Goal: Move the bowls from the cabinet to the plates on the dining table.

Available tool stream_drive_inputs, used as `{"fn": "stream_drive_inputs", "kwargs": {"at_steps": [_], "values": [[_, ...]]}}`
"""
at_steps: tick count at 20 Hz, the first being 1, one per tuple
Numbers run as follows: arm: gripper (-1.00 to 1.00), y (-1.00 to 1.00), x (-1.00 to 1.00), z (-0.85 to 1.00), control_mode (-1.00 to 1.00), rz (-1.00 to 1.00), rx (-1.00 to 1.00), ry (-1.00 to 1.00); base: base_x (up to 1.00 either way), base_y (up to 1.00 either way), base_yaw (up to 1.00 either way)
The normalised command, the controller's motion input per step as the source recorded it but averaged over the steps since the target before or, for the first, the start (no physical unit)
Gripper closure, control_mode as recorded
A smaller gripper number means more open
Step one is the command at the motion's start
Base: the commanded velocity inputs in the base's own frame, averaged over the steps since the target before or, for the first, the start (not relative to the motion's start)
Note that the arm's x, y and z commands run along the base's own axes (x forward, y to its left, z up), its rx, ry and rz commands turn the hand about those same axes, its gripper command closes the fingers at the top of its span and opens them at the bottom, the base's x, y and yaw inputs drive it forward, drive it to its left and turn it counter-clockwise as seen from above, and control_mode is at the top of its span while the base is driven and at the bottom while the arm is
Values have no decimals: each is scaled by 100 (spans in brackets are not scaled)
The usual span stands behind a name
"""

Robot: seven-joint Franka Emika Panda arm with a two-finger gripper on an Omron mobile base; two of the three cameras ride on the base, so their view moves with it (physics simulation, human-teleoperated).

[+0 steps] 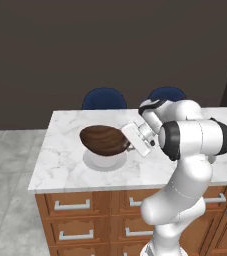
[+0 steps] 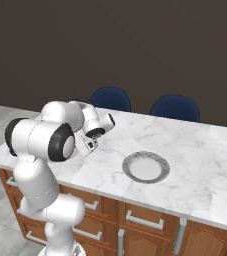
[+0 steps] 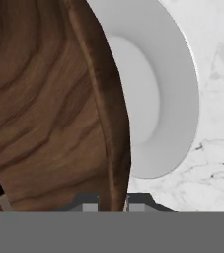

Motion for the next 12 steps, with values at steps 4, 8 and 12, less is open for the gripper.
{"fn": "stream_drive_inputs", "kwargs": {"at_steps": [4,8,12], "values": [[100,2,5,-11,-100,3,-8,-10,0,0,0],[100,6,7,-12,-100,3,-10,-10,0,0,0],[100,8,16,-13,-100,2,-7,-7,0,0,0]]}}
